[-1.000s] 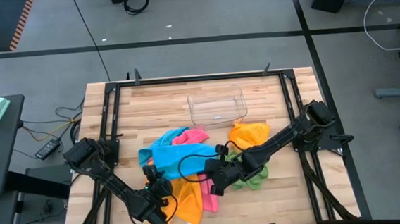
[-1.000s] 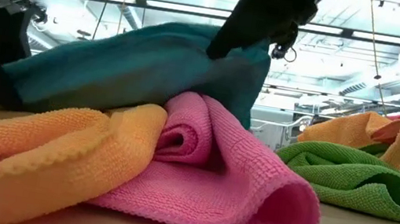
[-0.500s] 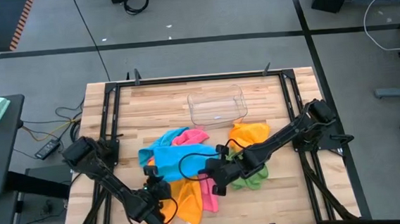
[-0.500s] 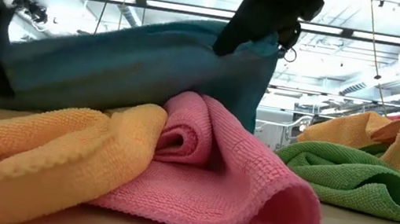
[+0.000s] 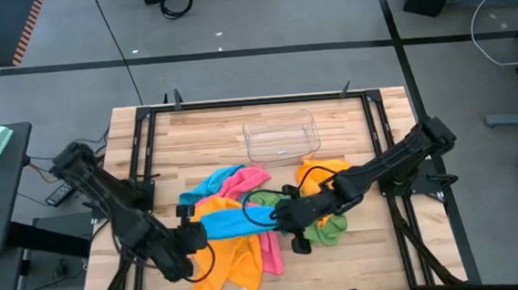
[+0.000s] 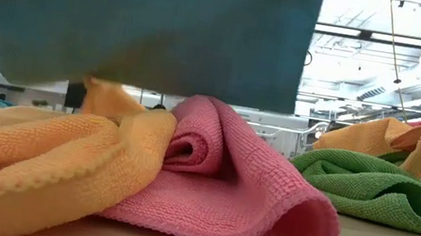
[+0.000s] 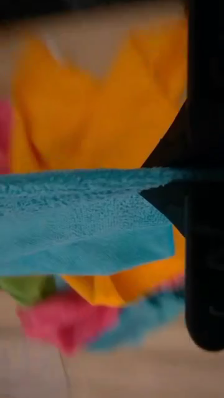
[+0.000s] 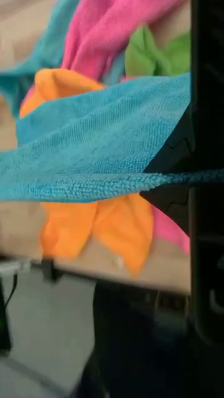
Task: Fold microfiber towels
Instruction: Fold the bottom blue microfiber cloth
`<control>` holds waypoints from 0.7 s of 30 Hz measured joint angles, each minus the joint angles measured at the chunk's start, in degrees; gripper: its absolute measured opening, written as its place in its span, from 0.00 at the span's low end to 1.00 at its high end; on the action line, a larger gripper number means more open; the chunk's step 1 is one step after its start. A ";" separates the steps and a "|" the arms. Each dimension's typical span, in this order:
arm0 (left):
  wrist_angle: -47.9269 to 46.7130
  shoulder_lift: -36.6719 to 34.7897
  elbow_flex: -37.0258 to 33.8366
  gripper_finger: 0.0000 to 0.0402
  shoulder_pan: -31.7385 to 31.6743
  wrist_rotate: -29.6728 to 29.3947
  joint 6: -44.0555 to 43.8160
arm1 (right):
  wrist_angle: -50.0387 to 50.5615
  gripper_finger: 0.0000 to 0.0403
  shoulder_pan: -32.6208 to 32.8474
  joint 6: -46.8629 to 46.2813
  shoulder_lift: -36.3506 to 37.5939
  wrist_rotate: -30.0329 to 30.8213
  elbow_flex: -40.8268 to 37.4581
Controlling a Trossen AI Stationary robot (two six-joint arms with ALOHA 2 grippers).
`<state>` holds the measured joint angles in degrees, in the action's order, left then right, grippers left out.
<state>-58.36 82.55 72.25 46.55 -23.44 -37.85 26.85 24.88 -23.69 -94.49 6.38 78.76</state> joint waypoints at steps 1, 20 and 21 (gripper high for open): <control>1.83 -1.18 0.00 0.07 -0.48 1.91 0.05 | 0.04 0.03 0.14 -0.25 0.38 -1.43 0.00; 7.23 -2.57 -5.34 0.05 -8.44 25.47 3.92 | 1.10 0.03 -1.24 -1.78 -2.87 -15.18 0.00; 6.01 -2.57 -5.50 0.03 -9.56 26.52 4.71 | 2.55 0.03 -2.35 -1.60 -3.22 -15.20 -0.02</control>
<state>-52.35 79.99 66.75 36.99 3.08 -33.14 29.40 22.53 -25.28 -97.70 -8.82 78.74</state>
